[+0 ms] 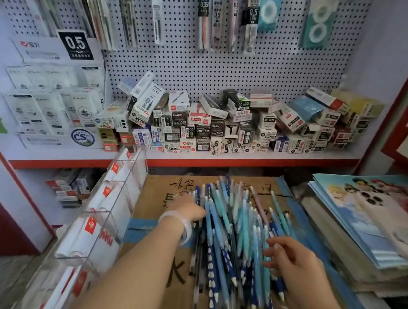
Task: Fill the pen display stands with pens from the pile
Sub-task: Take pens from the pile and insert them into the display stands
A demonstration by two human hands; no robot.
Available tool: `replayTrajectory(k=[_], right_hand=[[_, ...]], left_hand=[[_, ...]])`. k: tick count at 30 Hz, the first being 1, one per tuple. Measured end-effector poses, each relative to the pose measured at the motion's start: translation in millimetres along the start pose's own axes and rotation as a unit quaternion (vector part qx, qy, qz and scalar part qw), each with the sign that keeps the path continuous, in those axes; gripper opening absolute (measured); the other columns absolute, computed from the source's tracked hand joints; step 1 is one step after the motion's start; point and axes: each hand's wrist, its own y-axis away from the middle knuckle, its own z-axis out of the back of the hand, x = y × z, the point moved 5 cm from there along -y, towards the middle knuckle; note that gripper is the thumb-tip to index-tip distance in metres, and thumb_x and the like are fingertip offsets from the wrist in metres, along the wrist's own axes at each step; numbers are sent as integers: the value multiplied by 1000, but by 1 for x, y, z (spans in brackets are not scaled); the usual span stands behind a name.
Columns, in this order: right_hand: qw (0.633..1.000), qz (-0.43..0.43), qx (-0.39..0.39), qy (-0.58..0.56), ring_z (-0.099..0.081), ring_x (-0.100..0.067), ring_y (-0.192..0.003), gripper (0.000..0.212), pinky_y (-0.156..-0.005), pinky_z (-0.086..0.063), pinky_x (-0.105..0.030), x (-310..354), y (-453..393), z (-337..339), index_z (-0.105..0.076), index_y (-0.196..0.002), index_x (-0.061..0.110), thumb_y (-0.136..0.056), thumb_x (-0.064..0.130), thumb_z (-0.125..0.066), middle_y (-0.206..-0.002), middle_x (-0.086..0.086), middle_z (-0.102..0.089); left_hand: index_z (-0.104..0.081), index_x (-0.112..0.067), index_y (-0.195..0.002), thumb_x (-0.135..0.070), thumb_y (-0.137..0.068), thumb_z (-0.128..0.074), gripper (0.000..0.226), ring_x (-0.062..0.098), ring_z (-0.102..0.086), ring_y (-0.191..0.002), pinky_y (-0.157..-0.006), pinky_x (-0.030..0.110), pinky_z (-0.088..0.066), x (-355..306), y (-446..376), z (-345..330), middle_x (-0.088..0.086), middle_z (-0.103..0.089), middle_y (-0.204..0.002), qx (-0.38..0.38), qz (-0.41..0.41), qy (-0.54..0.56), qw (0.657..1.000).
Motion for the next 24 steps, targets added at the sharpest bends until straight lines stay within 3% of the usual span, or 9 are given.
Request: replayTrajectory(k=[3,6,9,11,14,16,18,20,24], right_hand=[[1000,-9,-11,2,-67,-13,-70,22,-65,-53,-25,-6,-1,4,-63,-86,21,-97,12,-46,-78,1,-69],[1000,-13,-14,3,-66,-13,-71,21,-60,-50,-19,-9,-2,7,-63,-89,18,-97,12,-45,-80,0,-69],[1000,-18,-15,11,-66,-12,-71,20,-62,-50,-18,-11,-2,7,-63,-90,18,-97,12,-45,-80,0,-68],[1000,-21,-17,14,-65,-12,-72,20,-67,-51,-22,-13,-1,6,-63,-91,17,-97,12,-45,-80,0,-68],[1000,-21,-20,9,-65,-13,-73,21,-70,-52,-25,-13,0,7,-63,-91,17,-97,12,-43,-81,-1,-68],[1000,-22,-19,5,-65,-13,-73,22,-67,-51,-23,-13,2,8,-63,-90,18,-98,13,-43,-81,-1,-68],[1000,-19,-22,5,-65,-14,-73,23,-64,-50,-22,-12,3,10,-62,-88,20,-98,12,-43,-80,0,-68],[999,-21,-25,-2,-66,-15,-72,23,-62,-49,-21,-12,6,11,-62,-87,20,-98,12,-43,-80,-1,-68],[999,-27,-27,-10,-66,-15,-72,22,-62,-50,-23,-11,14,17,-63,-90,19,-98,11,-43,-81,-2,-68]], left_hand=[[-51,-12,-90,-32,-85,-60,23,13,-47,-54,-45,23,-34,2,-3,0,1,-52,-76,0,2,-37,999],[-55,-11,-118,-20,-85,-60,35,13,-61,-70,-47,22,-39,9,-6,1,1,-61,-118,-21,10,-24,999],[-56,-13,-123,-15,-85,-56,39,12,-56,-60,-41,22,-34,14,-4,1,-13,-57,-96,-26,19,-12,999],[-50,-15,-132,-10,-87,-50,45,14,-54,-60,-42,22,-34,14,-3,1,-6,-61,-103,-33,14,-36,999],[-48,-11,-132,-9,-91,-48,41,21,-63,-90,-60,25,-48,14,-2,0,6,-59,-121,-43,4,-88,995],[-47,-12,-133,-11,-91,-49,42,22,-62,-100,-70,25,-49,15,-1,1,6,-60,-119,-42,4,-97,994],[-49,-9,-129,-14,-90,-52,39,21,-63,-97,-68,24,-48,18,2,5,5,-61,-107,-34,11,-77,996],[-44,-8,-132,-16,-90,-53,43,23,-63,-93,-75,28,-51,23,8,9,10,-60,-115,-16,18,-43,999],[-44,-4,-129,-15,-90,-54,42,23,-59,-74,-77,37,-52,39,19,11,3,-56,-109,20,36,131,990]])
